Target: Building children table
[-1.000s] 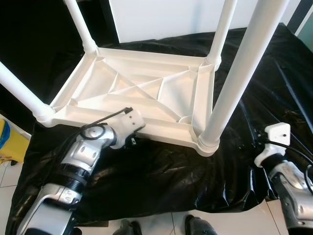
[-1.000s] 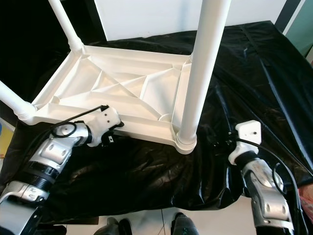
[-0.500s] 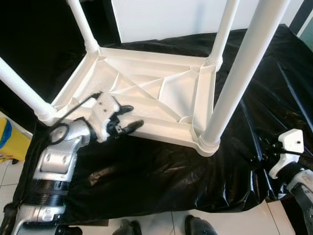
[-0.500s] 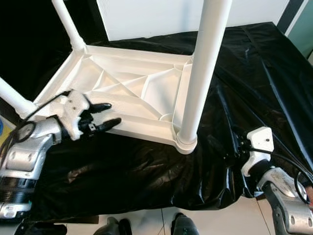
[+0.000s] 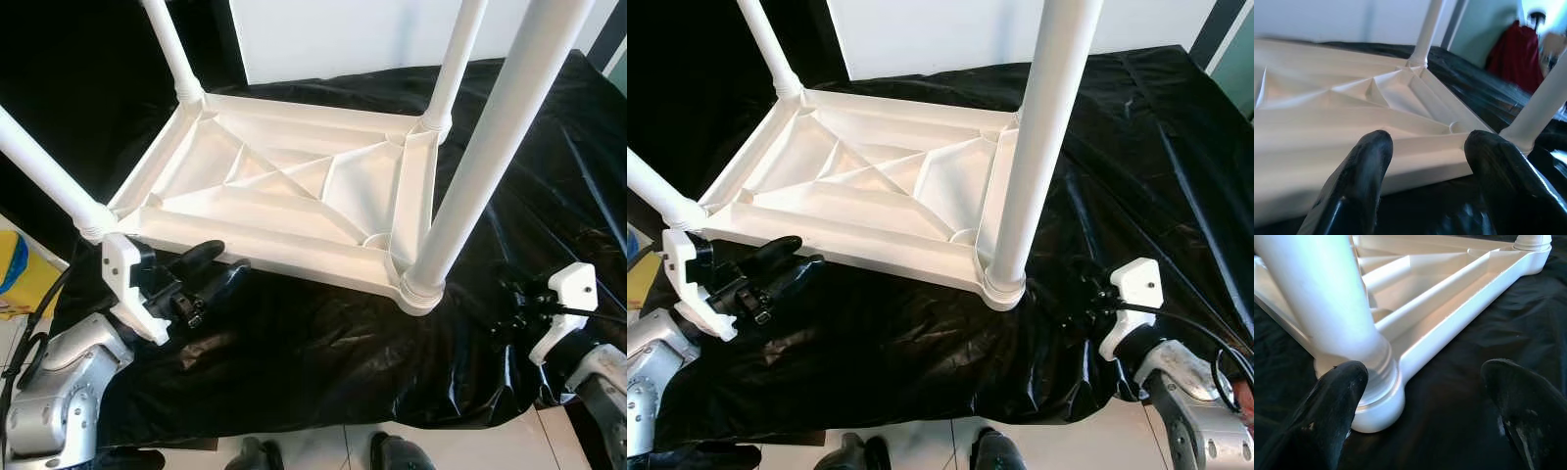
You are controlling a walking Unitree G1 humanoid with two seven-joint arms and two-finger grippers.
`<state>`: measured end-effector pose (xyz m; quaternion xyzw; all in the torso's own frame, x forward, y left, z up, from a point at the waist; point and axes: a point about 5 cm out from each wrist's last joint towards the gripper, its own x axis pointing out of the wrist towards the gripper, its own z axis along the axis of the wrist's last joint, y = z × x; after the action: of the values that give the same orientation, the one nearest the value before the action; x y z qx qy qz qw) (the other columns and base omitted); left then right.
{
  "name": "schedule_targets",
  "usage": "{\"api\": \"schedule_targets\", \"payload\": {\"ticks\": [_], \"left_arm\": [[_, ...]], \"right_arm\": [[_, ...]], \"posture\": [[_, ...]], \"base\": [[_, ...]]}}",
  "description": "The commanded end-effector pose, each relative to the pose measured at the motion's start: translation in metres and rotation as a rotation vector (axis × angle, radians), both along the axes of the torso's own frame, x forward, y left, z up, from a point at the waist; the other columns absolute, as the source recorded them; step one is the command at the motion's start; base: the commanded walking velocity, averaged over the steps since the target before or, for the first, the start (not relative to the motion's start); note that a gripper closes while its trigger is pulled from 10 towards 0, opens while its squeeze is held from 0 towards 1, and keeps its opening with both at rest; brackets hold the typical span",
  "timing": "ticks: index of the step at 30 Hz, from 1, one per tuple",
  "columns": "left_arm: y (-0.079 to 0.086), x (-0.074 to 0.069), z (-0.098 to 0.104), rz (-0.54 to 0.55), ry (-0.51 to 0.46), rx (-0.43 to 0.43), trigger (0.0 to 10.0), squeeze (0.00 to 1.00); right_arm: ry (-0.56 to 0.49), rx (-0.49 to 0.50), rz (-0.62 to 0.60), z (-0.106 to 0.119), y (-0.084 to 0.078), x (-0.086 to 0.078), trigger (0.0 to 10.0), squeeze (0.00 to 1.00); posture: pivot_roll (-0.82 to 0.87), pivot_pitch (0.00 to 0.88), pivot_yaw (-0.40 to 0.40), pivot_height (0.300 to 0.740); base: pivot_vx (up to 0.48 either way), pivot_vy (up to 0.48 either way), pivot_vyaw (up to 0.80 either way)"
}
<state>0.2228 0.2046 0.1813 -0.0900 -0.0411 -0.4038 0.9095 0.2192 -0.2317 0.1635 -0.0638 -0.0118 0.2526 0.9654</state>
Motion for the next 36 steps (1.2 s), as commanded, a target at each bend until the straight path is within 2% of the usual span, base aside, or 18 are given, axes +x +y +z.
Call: {"api": "schedule_targets", "payload": {"ticks": [1, 2, 6, 10, 11, 12, 13, 14, 15, 16, 17, 19, 22, 25, 27, 31, 34, 36], "left_arm": [[0.007, -0.012, -0.008, -0.016, 0.046, -0.04, 10.0, 0.0], [0.006, -0.022, -0.013, -0.058, 0.068, -0.035, 10.0, 0.0], [0.002, -0.035, -0.02, -0.124, 0.109, -0.005, 10.0, 0.0], [-0.013, -0.039, -0.026, -0.126, 0.155, 0.047, 10.0, 0.0], [-0.019, -0.043, -0.027, -0.148, 0.163, 0.07, 8.5, 0.0], [-0.02, -0.046, -0.029, -0.152, 0.18, 0.069, 7.8, 0.0], [-0.02, -0.046, -0.029, -0.152, 0.18, 0.069, 7.8, 0.0], [-0.02, -0.049, -0.031, -0.165, 0.204, 0.065, 5.7, 0.0], [-0.02, -0.049, -0.031, -0.165, 0.204, 0.065, 5.7, 0.0], [-0.023, -0.053, -0.034, -0.18, 0.211, 0.1, 10.0, 0.0], [-0.023, -0.053, -0.034, -0.18, 0.211, 0.1, 10.0, 0.0], [-0.041, -0.053, -0.037, -0.208, 0.197, 0.155, 10.0, 0.0], [-0.05, -0.051, -0.037, -0.209, 0.183, 0.184, 10.0, 0.0], [-0.082, -0.039, -0.039, -0.196, 0.129, 0.26, 10.0, 0.0], [-0.1, -0.026, -0.039, -0.159, 0.136, 0.249, 10.0, 0.0], [-0.108, -0.021, -0.037, -0.152, 0.122, 0.243, 10.0, 0.0], [-0.129, -0.003, -0.027, -0.166, 0.035, 0.231, 10.0, 0.0], [-0.135, 0.001, -0.026, -0.18, 0.004, 0.253, 10.0, 0.0]], "right_arm": [[0.015, 0.017, 0.022, -0.001, 0.004, -0.002, 10.0, 0.0], [0.018, 0.021, 0.025, -0.001, 0.005, -0.002, 10.0, 0.0], [0.021, 0.022, 0.026, 0.0, 0.005, -0.003, 10.0, 0.0], [0.021, 0.025, 0.051, 0.001, 0.009, -0.001, 10.0, 0.0], [0.02, 0.027, 0.063, 0.002, 0.012, 0.0, 10.0, 0.0], [0.021, 0.028, 0.074, 0.002, 0.014, 0.0, 10.0, 0.0], [0.021, 0.028, 0.074, 0.002, 0.014, 0.0, 10.0, 0.0], [0.021, 0.028, 0.081, 0.001, 0.016, 0.0, 10.0, 0.0], [0.021, 0.028, 0.081, 0.001, 0.016, 0.0, 10.0, 0.0], [0.023, 0.03, 0.09, 0.001, 0.017, 0.001, 10.0, 0.0], [0.023, 0.03, 0.09, 0.001, 0.017, 0.001, 10.0, 0.0], [0.022, 0.03, 0.109, 0.001, 0.021, 0.002, 10.0, 0.0], [0.021, 0.03, 0.114, 0.001, 0.022, 0.003, 10.0, 0.0], [0.005, 0.031, 0.122, 0.003, 0.025, 0.009, 10.0, 0.0], [-0.004, 0.024, 0.136, 0.004, 0.028, 0.013, 10.0, 0.0], [-0.006, 0.022, 0.143, 0.004, 0.03, 0.016, 10.0, 0.0], [-0.039, 0.011, 0.141, 0.006, 0.036, 0.028, 10.0, 0.0], [-0.059, -0.009, 0.148, 0.006, 0.038, 0.033, 10.0, 0.0]], "posture": [[-0.15, 0.157, 0.085, 0.74], [-0.14, 0.156, 0.083, 0.74], [-0.14, 0.155, 0.081, 0.74], [-0.13, 0.145, 0.074, 0.74], [-0.13, 0.14, 0.072, 0.74], [-0.13, 0.134, 0.069, 0.74], [-0.13, 0.134, 0.069, 0.74], [-0.13, 0.133, 0.068, 0.74], [-0.13, 0.133, 0.068, 0.74], [-0.12, 0.133, 0.066, 0.74], [-0.12, 0.133, 0.066, 0.74], [-0.12, 0.131, 0.063, 0.74], [-0.12, 0.129, 0.06, 0.74], [-0.11, 0.129, 0.053, 0.74], [-0.11, 0.127, 0.047, 0.74], [-0.11, 0.127, 0.043, 0.74], [-0.1, 0.122, 0.027, 0.74], [-0.11, 0.119, 0.024, 0.74]], "base": [[0.0, 0.0, 0.0], [0.0, 0.0, 0.0], [0.0, 0.0, 0.0], [0.0, 0.0, 0.0], [0.0, 0.0, 0.0], [0.0, 0.0, 0.0], [0.0, 0.0, 0.0], [0.0, 0.0, 0.0], [0.0, 0.0, 0.0], [0.0, 0.0, 0.0], [0.0, 0.0, 0.0], [0.0, 0.0, 0.0], [0.0, 0.0, 0.0], [0.0, 0.0, 0.0], [0.0, 0.0, 0.0], [0.0, 0.0, 0.0], [0.0, 0.0, 0.0], [0.0, 0.0, 0.0]]}}
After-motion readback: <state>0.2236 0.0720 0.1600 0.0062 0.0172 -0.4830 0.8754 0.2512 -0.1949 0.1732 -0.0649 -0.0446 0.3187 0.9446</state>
